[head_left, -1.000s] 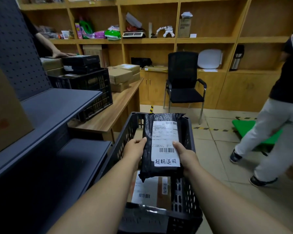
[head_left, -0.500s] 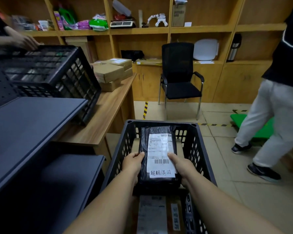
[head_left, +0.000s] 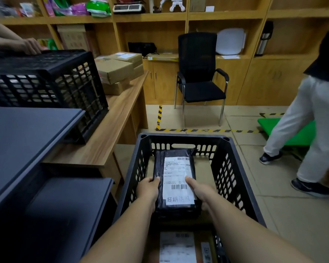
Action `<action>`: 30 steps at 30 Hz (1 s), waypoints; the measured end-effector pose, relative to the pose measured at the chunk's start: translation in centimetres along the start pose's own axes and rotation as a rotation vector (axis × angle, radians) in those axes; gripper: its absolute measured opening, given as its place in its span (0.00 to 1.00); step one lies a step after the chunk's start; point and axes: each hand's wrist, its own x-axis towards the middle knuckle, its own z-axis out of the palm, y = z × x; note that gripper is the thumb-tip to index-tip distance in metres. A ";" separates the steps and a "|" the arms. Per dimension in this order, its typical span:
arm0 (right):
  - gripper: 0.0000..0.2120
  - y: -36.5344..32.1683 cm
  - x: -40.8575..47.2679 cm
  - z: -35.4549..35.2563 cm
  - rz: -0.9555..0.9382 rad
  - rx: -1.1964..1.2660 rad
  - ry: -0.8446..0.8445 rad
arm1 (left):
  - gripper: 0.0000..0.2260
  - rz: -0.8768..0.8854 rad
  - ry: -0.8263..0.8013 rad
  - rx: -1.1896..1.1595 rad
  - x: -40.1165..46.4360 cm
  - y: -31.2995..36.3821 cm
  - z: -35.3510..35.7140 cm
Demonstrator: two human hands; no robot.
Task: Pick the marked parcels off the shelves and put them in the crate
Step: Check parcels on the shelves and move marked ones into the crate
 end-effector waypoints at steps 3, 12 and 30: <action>0.18 -0.4 0.4 0.3 -0.008 -0.011 0.040 | 0.15 0.026 0.023 0.049 0.7 0.1 0.0; 0.14 -1.0 0.2 0.8 -0.057 0.012 0.026 | 0.13 0.068 0.059 0.179 1.5 0.2 0.0; 0.16 -1.8 -3.8 -0.9 -0.741 -0.841 0.606 | 0.14 0.754 0.297 1.152 -3.7 3.0 -1.7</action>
